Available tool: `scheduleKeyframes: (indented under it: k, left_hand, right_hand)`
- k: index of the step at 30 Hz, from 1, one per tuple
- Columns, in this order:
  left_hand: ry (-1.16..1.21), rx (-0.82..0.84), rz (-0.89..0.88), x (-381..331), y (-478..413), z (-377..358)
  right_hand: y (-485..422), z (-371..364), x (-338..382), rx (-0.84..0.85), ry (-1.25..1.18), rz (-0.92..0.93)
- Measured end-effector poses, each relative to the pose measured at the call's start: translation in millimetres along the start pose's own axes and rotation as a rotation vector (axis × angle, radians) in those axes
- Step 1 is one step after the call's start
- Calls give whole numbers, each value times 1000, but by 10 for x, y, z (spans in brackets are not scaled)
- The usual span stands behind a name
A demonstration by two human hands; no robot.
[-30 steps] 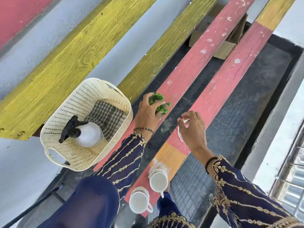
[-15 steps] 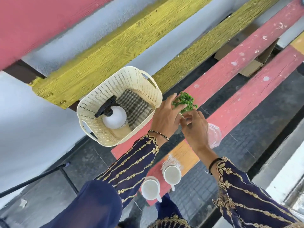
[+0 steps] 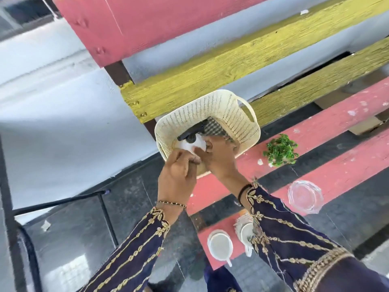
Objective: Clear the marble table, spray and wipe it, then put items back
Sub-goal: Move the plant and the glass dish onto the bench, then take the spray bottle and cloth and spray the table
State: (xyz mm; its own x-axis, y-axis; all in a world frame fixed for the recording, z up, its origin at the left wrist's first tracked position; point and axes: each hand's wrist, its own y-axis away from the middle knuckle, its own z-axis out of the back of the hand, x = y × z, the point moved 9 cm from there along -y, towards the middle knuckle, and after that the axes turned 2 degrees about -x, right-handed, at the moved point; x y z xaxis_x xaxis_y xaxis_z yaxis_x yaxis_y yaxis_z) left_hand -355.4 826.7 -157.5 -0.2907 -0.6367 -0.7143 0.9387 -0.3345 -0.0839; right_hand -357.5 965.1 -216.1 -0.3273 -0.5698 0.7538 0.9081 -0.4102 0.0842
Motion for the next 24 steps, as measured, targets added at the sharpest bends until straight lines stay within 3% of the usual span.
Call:
scheduleKeyframes:
  k: [2, 5, 10, 13, 17, 21, 24]
  left_hand:
    - [23, -37, 18, 121, 12, 125]
    - [44, -57, 46, 247, 23, 224]
    - [65, -54, 77, 273, -6, 245]
    - [104, -55, 90, 236, -76, 190]
    - [109, -60, 129, 214, -240, 46]
    - [91, 30, 334, 427, -427, -321]
    - [0, 188, 557, 684, -501, -716]
  right_hand:
    - [-86, -256, 3, 51, 52, -54]
    - [-151, -359, -13, -18, 66, -103]
    - [-170, -117, 114, -67, 44, 101]
    - [-145, 149, 178, -71, -137, 131]
    - [-255, 419, 130, -141, -501, -25]
    - [-342, 769, 147, -336, -720, -60]
    - [-436, 904, -13, -397, -684, -107]
